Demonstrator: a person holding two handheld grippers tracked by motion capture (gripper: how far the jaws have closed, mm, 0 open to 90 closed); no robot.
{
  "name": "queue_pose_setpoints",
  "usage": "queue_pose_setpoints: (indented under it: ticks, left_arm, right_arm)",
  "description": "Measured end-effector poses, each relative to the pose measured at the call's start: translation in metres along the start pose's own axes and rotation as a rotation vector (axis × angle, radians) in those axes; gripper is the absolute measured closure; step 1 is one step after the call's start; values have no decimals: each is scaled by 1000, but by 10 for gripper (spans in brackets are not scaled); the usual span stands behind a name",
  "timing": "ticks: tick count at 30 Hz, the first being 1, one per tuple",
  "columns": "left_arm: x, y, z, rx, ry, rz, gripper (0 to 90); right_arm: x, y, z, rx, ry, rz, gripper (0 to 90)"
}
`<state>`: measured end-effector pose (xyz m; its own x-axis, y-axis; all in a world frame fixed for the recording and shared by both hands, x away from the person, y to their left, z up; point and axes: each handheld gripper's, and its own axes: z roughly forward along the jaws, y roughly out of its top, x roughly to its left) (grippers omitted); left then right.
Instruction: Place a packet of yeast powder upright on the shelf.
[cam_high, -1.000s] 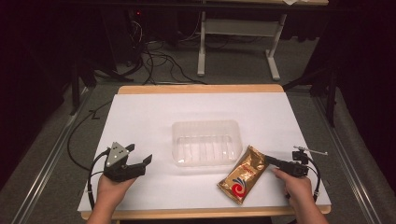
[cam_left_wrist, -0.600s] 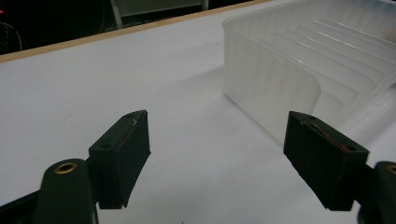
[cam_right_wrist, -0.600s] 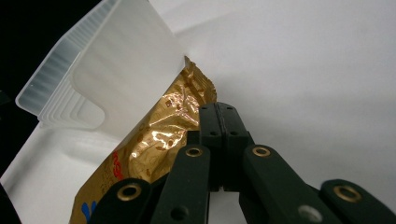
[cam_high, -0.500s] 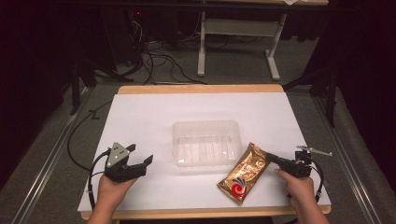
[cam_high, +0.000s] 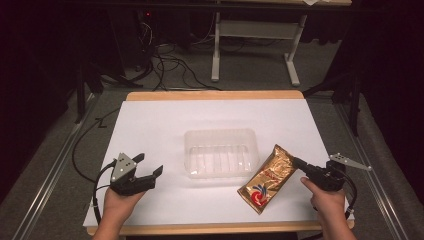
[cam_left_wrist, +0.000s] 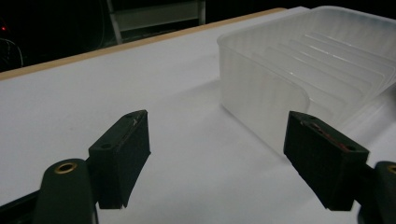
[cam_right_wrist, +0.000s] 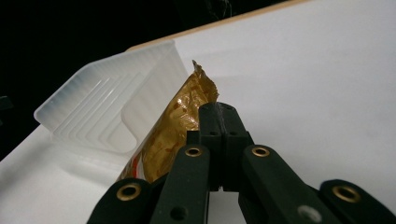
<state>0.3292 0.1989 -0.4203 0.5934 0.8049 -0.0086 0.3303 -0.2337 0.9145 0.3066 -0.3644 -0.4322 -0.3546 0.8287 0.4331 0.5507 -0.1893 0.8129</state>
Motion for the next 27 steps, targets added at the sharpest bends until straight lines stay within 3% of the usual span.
queue_pose_setpoints:
  ticks: [6, 13, 17, 27]
  left_arm:
    - [-1, 0, -1, -4, 1, 9, 232]
    - [-2, 0, 0, -7, 5, 12, 231]
    - [-2, 0, 0, -14, 9, 17, 232]
    - [-1, 0, -1, -15, 16, 7, 232]
  right_arm:
    - [9, 8, -12, -55, -15, -50, 900]
    - [22, 17, -21, -120, 15, -89, 900]
    - [27, 21, -26, -135, 44, -101, 900]
    - [37, 29, -32, -168, 36, -159, 900]
